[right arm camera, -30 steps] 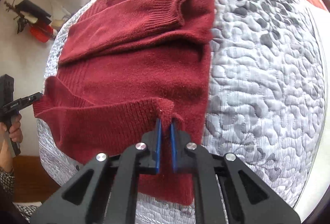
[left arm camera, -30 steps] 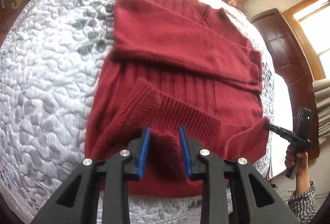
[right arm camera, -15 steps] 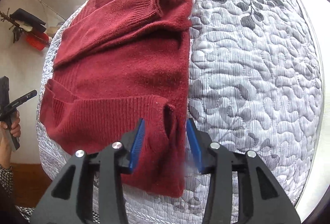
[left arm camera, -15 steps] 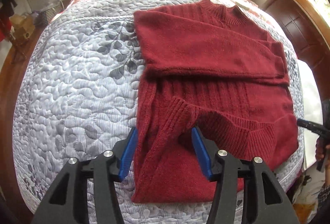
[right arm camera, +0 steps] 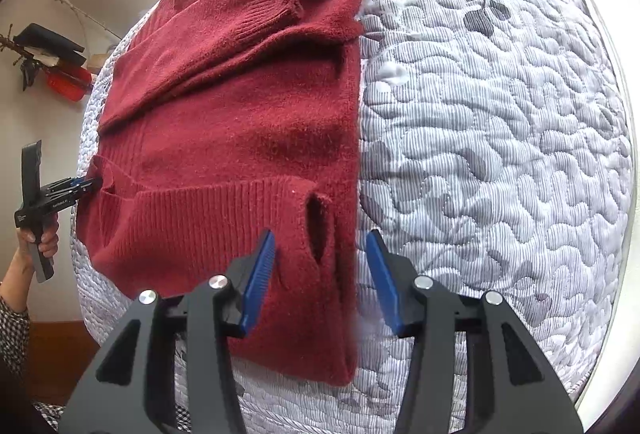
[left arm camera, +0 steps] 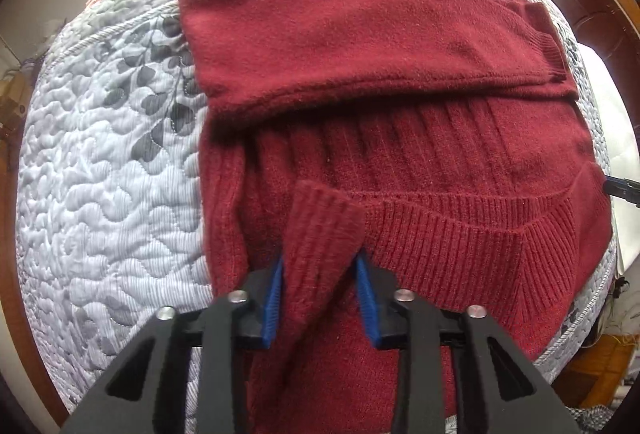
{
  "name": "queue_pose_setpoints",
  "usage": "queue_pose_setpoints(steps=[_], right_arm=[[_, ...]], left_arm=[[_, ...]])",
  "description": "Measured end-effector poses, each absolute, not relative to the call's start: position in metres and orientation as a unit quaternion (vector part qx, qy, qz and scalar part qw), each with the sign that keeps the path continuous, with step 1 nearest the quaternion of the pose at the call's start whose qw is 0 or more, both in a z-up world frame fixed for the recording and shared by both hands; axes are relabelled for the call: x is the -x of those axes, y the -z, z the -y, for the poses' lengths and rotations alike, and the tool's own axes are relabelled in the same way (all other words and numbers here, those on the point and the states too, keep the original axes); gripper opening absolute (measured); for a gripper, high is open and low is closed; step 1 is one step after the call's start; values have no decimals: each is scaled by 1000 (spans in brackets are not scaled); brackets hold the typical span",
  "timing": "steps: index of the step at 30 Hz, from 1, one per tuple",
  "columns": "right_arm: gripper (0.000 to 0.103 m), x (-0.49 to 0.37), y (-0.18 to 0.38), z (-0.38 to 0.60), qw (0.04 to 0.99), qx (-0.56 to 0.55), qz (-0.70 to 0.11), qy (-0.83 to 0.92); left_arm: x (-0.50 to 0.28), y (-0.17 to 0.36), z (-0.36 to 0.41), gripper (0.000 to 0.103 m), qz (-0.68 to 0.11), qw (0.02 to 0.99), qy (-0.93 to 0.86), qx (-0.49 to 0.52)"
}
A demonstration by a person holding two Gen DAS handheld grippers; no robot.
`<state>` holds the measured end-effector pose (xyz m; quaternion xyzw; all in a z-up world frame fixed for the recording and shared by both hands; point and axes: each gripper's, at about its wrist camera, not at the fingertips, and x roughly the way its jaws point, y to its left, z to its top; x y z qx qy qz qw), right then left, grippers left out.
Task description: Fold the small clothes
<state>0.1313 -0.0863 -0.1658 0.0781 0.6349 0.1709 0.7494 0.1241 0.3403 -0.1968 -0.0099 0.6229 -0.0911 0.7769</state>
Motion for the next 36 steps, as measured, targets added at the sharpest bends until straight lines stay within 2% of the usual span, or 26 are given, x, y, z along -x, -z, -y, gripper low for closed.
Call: queue_pose_setpoints(steps=[1,9,10,12,20,25,27,29,31,33,35,36], right_arm=[[47,-131,166,86,749,-78,-635,-170],[48,-137,155,85,759,-79,-620,-180],[49,-138,154,84,760,-76,-618,-184],[62,-140,154,82,761,-66,-618,-187],[58,-148,170,60,743,-15,-636,-207],[57,-147,172,44,745,27,-631,-215],[50,-148,176,39,743,44,-633,-214],[46,-149,178,37,743,54,-632,-213],[38,-148,177,37,744,64,-631,-210],[30,-146,173,36,748,79,-626,-208],[22,-142,169,35,752,96,-618,-208],[22,-139,166,33,754,110,-614,-205]], left_arm=[[-124,195,-340,11,-619,780,92,6],[-92,149,-360,6,-558,818,117,74],[-86,147,-365,6,-552,821,115,87],[-74,152,-377,6,-553,821,103,99],[-79,181,-373,6,-575,808,86,97],[-92,188,-356,12,-588,799,100,72],[-96,192,-353,18,-593,796,101,67],[-100,194,-352,18,-596,794,100,71],[-102,193,-351,17,-597,793,99,69],[-100,189,-345,10,-594,797,94,53],[-96,183,-340,8,-587,803,97,39],[-93,179,-338,7,-583,806,100,37]])
